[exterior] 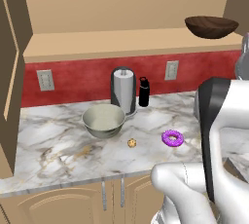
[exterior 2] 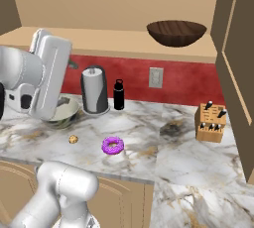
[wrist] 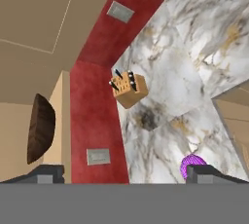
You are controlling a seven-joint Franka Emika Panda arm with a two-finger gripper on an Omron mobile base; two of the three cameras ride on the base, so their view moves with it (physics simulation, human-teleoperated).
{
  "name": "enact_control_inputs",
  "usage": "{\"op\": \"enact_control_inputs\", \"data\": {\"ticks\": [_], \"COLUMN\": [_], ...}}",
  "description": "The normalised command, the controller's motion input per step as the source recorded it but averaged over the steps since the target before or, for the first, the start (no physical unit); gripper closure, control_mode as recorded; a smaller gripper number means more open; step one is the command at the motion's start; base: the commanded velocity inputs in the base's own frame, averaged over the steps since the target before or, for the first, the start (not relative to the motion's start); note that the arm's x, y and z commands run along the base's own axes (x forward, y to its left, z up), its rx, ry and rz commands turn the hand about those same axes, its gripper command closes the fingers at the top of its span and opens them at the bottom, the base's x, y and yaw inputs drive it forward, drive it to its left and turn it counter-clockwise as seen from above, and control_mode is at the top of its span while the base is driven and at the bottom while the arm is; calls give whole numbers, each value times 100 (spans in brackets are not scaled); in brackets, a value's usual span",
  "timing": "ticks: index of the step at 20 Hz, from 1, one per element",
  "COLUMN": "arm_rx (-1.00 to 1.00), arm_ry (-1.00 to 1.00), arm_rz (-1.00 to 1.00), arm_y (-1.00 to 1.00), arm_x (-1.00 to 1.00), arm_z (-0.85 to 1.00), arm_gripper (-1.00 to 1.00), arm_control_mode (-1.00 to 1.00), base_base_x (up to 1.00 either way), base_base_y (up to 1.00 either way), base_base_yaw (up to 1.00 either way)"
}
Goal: Pick both bowls and place them on the counter. Then place the donut in one bowl and place the cookie dough ball in the other bowl.
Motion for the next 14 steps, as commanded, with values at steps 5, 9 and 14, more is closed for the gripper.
{"op": "enact_control_inputs", "data": {"ticks": [5,9,14], "arm_rx": [-4,0,0], "arm_ry": [-8,0,5], "arm_rz": [-7,-3,-3], "arm_y": [-21,-17,-23], "arm_x": [32,54,55], "arm_z": [19,15,17], "arm_gripper": [-100,-100,-100], "arm_control_mode": [-100,-100,-100], "base_base_x": [0,0,0], "base_base_y": [0,0,0], "base_base_yaw": [0,0,0]}}
